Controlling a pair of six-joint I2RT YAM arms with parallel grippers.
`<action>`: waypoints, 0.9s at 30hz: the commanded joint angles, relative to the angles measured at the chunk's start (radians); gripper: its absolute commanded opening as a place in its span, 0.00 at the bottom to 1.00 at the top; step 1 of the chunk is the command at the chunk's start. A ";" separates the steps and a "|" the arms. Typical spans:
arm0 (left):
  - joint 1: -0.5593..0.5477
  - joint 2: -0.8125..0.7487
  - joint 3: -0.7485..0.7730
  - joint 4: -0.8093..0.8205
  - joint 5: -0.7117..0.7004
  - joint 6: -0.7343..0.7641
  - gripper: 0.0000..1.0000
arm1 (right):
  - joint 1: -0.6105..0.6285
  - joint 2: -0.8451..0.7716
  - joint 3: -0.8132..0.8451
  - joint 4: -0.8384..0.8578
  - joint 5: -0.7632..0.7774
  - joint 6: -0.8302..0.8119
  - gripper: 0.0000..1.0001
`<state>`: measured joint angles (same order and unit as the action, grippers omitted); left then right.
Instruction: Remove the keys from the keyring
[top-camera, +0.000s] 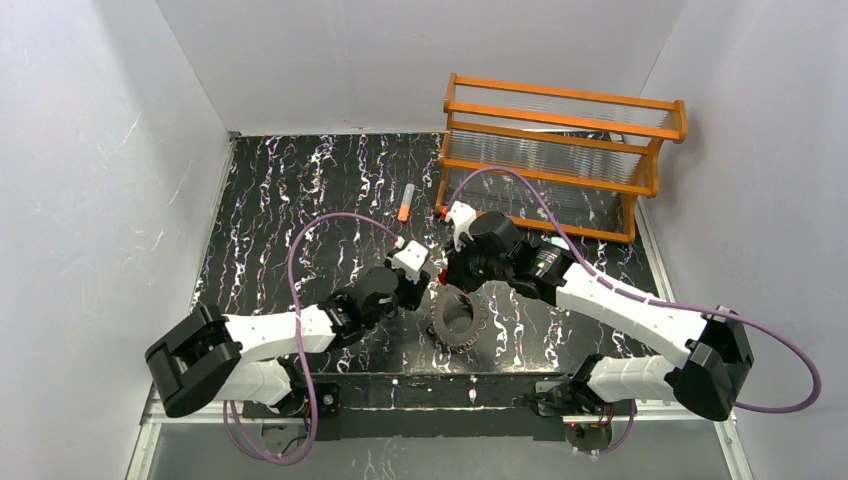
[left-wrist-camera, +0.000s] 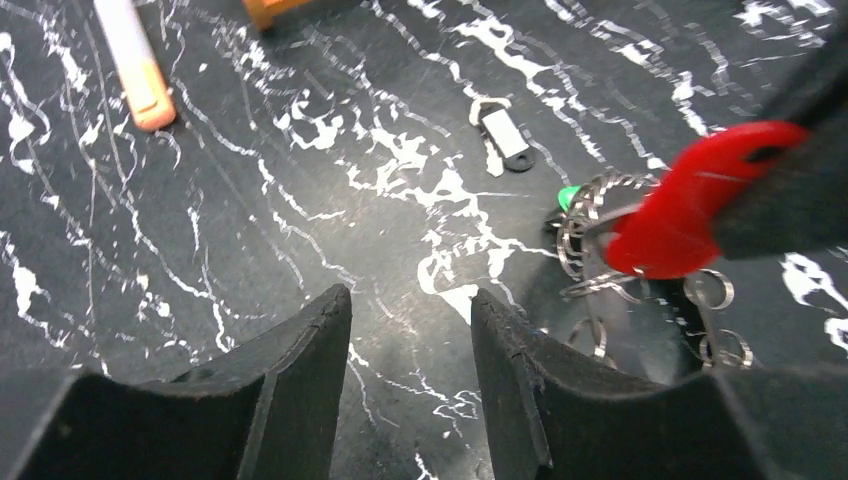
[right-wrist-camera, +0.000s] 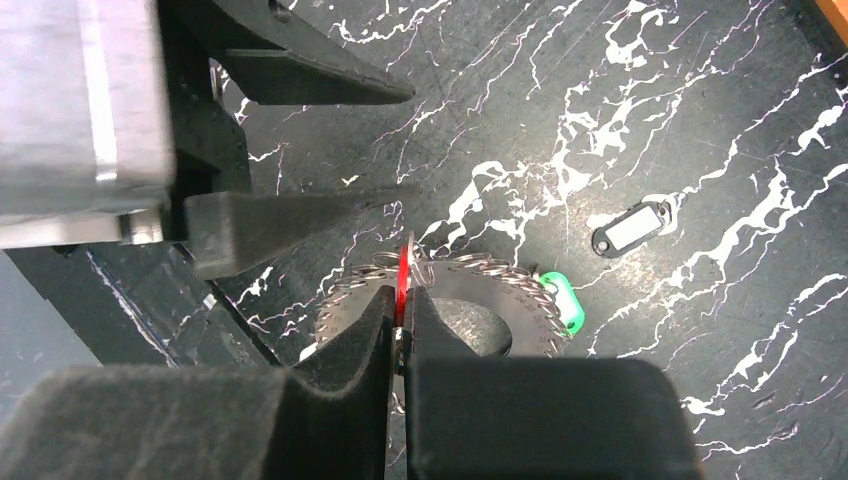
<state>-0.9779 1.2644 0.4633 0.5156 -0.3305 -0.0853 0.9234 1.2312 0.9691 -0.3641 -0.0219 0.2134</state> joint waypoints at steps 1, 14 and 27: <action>0.013 -0.088 -0.051 0.122 0.124 0.058 0.47 | 0.004 -0.053 0.025 0.014 0.016 -0.002 0.01; 0.206 -0.132 0.000 -0.019 0.674 0.136 0.48 | 0.004 -0.020 0.015 0.018 -0.038 -0.047 0.01; 0.343 0.068 0.129 -0.090 1.137 0.341 0.45 | 0.003 -0.006 -0.037 0.098 -0.096 -0.085 0.01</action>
<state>-0.6468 1.3064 0.5285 0.4732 0.6342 0.1547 0.9234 1.2251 0.9382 -0.3347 -0.0822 0.1497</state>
